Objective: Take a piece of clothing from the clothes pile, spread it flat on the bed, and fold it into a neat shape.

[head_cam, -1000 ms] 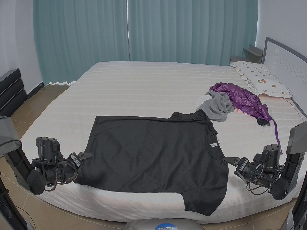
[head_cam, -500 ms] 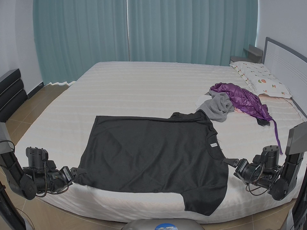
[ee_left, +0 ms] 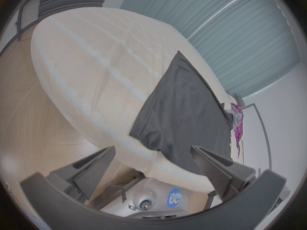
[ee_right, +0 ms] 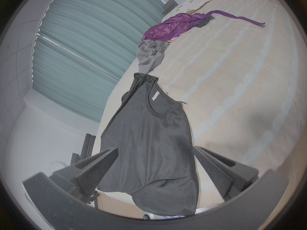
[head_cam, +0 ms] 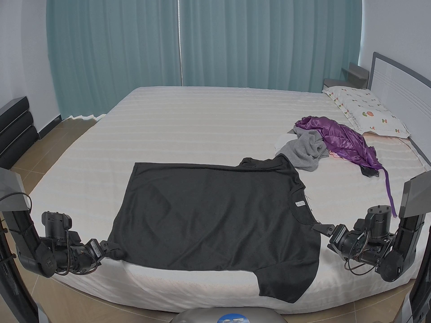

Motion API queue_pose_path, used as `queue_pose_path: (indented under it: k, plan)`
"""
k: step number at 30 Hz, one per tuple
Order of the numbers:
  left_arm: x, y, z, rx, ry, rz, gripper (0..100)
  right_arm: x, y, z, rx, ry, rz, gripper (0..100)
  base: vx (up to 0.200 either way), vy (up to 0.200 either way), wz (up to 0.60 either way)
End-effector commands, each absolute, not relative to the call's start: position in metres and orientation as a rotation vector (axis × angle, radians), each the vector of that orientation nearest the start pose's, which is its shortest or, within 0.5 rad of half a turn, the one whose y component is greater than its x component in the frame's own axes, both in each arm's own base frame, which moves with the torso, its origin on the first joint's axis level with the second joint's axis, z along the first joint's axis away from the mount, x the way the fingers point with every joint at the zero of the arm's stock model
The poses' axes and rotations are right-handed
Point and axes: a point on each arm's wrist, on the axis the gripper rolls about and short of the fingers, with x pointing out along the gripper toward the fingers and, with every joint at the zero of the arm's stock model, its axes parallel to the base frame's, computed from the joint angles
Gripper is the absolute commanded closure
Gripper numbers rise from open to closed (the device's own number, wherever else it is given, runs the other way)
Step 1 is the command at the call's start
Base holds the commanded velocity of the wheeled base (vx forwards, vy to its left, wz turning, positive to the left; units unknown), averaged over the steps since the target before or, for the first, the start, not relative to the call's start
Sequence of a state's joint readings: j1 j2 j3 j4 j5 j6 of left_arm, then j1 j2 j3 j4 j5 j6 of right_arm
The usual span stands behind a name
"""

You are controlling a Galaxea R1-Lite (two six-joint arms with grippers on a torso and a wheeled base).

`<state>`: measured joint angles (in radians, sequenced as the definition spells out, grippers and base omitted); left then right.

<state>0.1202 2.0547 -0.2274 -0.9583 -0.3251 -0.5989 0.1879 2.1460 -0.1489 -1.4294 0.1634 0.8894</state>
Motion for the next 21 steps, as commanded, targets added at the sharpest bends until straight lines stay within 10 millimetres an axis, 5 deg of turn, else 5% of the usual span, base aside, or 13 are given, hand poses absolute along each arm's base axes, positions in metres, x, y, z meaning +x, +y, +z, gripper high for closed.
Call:
queue_pose_path:
  k: [1, 11, 12, 21]
  plan:
    - [0.247, 0.022, -0.009, -0.787, 0.893, 0.092, 0, 0.241, 0.05, 0.005, 0.848, 0.688, 0.064, 0, 0.0, 0.0, 0.0]
    - [0.26, 0.023, -0.009, -0.795, 0.863, 0.091, 0, 0.241, 0.049, 0.005, 0.849, 0.687, 0.063, 0, 0.0, 0.0, 0.0]
    - [0.262, 0.023, -0.011, -0.786, 0.863, 0.106, 100, 0.241, 0.049, 0.005, 0.85, 0.685, 0.062, 0, 0.0, 0.0, 0.0]
    - [0.252, 0.023, -0.016, -0.732, 0.881, 0.198, 100, 0.241, 0.048, 0.006, 0.854, 0.683, 0.059, 0, 0.0, 0.0, 0.0]
